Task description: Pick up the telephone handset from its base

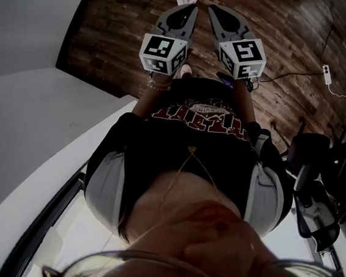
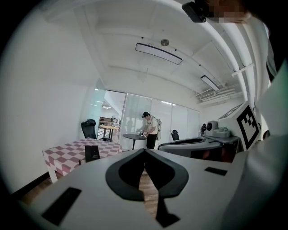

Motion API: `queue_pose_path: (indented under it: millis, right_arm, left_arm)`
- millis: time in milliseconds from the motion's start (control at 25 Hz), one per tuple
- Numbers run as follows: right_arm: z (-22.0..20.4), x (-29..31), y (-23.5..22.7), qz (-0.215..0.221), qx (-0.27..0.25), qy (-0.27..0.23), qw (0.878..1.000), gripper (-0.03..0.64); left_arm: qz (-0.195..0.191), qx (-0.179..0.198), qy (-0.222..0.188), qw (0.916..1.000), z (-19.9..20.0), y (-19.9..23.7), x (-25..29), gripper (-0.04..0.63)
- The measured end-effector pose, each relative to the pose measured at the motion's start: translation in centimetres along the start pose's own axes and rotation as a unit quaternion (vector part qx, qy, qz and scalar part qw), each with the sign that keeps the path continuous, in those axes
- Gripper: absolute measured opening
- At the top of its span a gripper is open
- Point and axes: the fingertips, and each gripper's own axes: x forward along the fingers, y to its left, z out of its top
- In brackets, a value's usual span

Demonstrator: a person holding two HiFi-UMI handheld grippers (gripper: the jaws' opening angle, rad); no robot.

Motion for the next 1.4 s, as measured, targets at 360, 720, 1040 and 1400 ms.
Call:
queue_pose_path:
  millis: [360,720,1040,1400]
  right_arm:
    - [0.1,3.3,0.1,-0.01,0.008,0.005,1.0,0.017]
    - [0.2,6.5,0.1,-0.001,0.015,0.015,1.0,0.017]
    - [0.5,10.3,-1.9,0.027,0.008,0.021,0.999,0.017]
    - [1.8,14.5,-6.5,0.049,0.007,0.028,0.998,0.017]
  left_arm:
    - [-0.007,0.0,0.007,0.9999,-0.2,3.1,1.0,0.011]
    - [0.008,-0.011,0.012,0.9998,-0.2,6.1,1.3,0.011]
    - [0.028,-0.022,0.015,0.9993,0.2,9.0,4.4,0.011]
    - [0.043,-0.023,0.019,0.9986,2.0,11.6,10.3,0.011]
